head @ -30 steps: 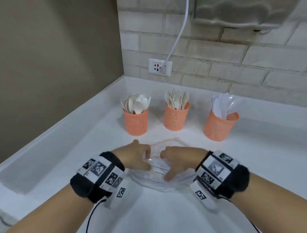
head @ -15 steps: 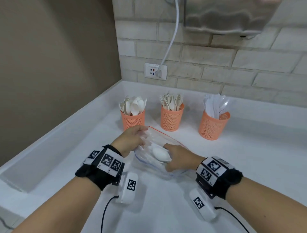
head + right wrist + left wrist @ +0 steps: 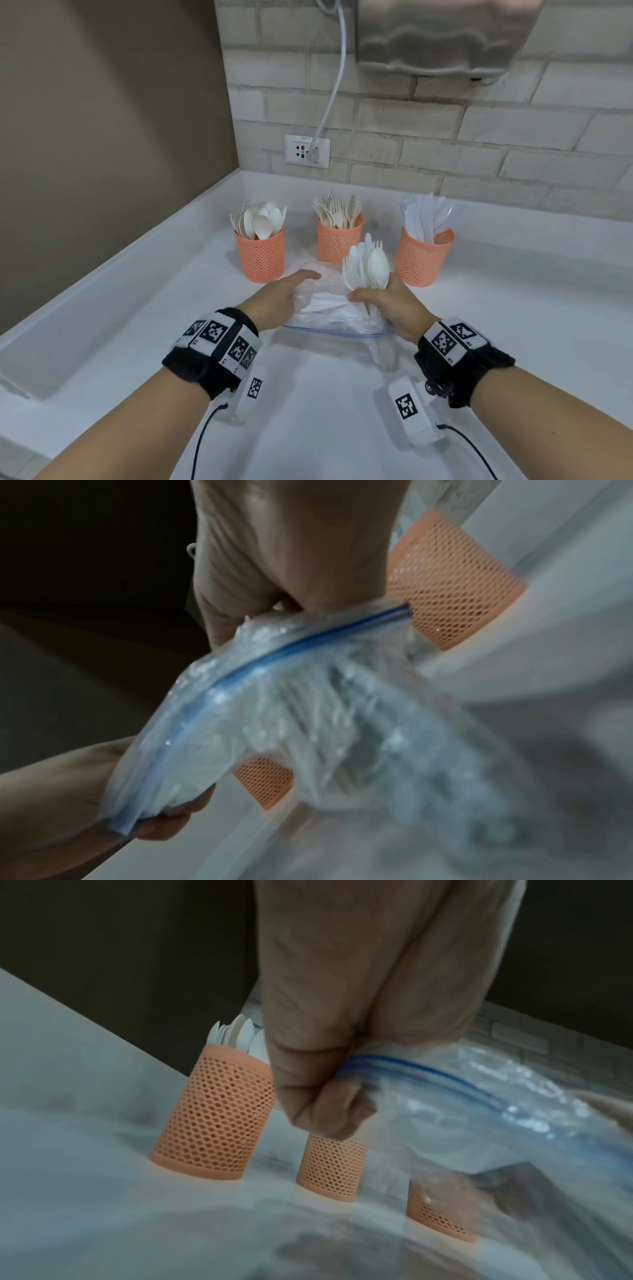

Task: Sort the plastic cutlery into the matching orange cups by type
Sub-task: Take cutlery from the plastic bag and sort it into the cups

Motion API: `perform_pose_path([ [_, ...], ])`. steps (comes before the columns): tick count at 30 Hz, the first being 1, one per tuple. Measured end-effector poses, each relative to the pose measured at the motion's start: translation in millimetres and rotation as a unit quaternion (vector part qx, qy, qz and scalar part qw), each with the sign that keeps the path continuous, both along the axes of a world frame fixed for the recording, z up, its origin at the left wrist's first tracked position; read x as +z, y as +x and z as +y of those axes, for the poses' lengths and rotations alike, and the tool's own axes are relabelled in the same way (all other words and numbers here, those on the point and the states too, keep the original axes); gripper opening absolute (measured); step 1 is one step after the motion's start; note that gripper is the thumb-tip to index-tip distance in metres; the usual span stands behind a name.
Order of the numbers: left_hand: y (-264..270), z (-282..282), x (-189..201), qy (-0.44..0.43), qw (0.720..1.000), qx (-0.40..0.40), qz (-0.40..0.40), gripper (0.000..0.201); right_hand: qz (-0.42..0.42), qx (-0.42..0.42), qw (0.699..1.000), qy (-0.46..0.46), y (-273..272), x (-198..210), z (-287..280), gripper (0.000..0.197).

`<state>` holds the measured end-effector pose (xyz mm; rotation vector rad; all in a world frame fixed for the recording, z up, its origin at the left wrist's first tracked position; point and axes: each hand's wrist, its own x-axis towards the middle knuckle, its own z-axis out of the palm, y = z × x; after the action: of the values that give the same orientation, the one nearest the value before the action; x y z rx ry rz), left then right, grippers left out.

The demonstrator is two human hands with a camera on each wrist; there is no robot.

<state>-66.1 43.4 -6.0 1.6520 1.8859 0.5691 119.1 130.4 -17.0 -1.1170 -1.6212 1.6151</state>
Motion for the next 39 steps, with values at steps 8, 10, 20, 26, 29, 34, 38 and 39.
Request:
perform_pose_path([
  [8,3.8,0.2,-17.2,-0.151,0.977,0.011,0.152,0.033,0.215,-0.177,0.958,-0.065,22.4,6.4,17.4,0.012],
  [10,4.1,-0.5,-19.5,-0.180,0.957,0.008,0.226,0.031,0.247,-0.192,0.949,-0.050,26.6,15.2,20.5,0.013],
  [20,23.7,6.8,7.3,-0.150,0.965,0.114,0.182,0.036,0.052,-0.069,0.995,0.054,15.2,37.3,16.1,0.012],
  [26,60.3,10.6,30.3,0.017,0.993,-0.029,-0.113,0.095,0.064,-0.072,0.993,0.069,-14.3,37.9,-2.9,0.011],
  [29,63.8,25.8,24.9,0.071,0.979,0.014,-0.192,0.111,0.158,-0.046,0.986,-0.009,-25.7,47.0,-12.9,0.019],
  [34,73.8,31.5,25.9,0.082,0.936,0.026,-0.341,0.034,0.046,0.043,0.998,-0.026,-22.7,62.5,-17.1,0.036],
  [38,61.7,33.0,25.5,0.054,0.880,0.025,-0.470,0.023,-0.018,0.094,0.995,0.021,-6.9,66.0,-15.8,0.023],
  [39,57.3,34.3,24.3,0.040,0.859,0.033,-0.509,0.021,-0.038,0.083,0.995,0.050,-4.4,63.5,-13.2,0.027],
])
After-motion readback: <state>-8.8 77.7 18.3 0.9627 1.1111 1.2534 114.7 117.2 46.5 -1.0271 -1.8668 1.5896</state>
